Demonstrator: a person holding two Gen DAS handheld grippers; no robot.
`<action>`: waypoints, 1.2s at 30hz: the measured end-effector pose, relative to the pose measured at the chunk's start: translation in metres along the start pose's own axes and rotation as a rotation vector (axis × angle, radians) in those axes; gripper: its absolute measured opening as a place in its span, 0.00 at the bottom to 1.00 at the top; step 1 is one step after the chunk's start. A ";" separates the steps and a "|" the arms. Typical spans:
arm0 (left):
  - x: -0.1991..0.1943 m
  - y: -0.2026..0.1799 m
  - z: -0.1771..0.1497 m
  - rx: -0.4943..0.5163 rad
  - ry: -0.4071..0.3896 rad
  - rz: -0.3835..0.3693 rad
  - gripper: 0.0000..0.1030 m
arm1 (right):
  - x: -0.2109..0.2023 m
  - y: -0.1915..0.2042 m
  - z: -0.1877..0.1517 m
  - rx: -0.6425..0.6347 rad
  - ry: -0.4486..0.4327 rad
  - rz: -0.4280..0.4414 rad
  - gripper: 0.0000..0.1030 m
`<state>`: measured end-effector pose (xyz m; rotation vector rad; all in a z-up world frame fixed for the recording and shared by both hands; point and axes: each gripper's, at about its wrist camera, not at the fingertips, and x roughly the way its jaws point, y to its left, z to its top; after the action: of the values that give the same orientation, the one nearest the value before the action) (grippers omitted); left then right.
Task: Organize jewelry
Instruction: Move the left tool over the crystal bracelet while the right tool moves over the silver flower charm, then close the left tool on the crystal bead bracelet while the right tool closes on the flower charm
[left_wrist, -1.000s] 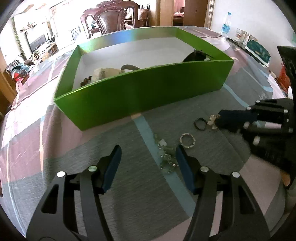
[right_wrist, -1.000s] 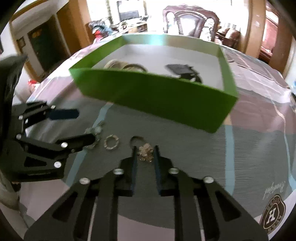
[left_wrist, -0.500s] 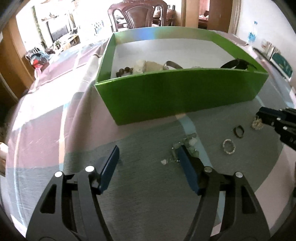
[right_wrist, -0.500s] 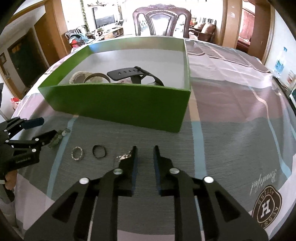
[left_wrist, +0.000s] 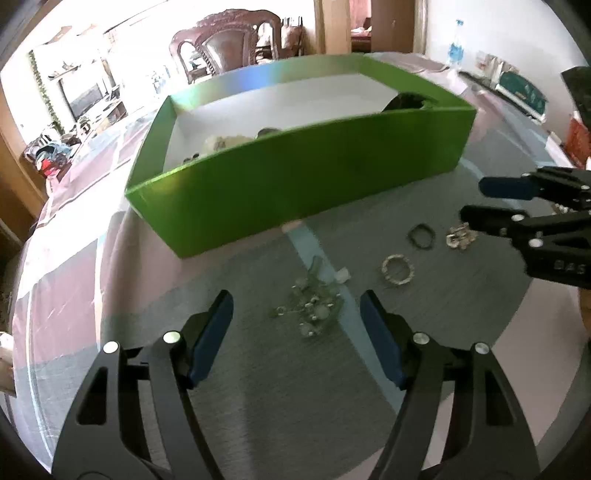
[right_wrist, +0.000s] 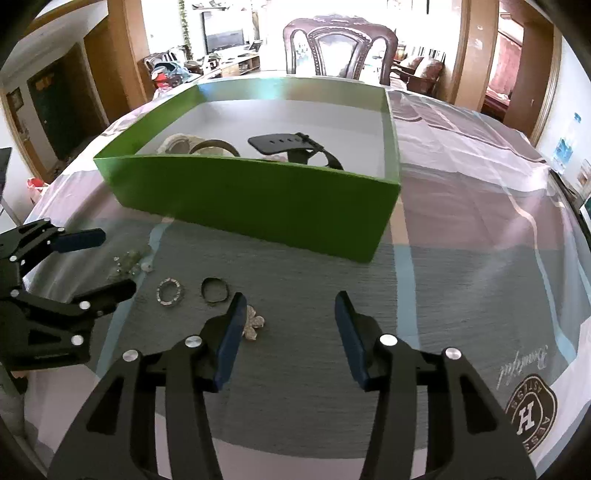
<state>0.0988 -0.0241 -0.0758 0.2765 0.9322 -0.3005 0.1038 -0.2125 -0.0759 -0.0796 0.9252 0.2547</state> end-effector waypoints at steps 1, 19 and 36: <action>0.002 0.003 0.000 -0.015 0.006 0.006 0.71 | 0.000 -0.001 0.000 0.003 0.001 0.002 0.49; 0.007 0.026 0.003 -0.111 0.010 0.087 0.74 | 0.007 0.018 -0.005 -0.083 0.028 0.005 0.38; 0.007 0.028 0.003 -0.118 0.008 0.096 0.76 | 0.011 -0.002 -0.011 0.015 0.014 -0.073 0.38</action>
<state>0.1156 -0.0001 -0.0769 0.2128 0.9375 -0.1557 0.1020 -0.2143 -0.0913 -0.1014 0.9365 0.1796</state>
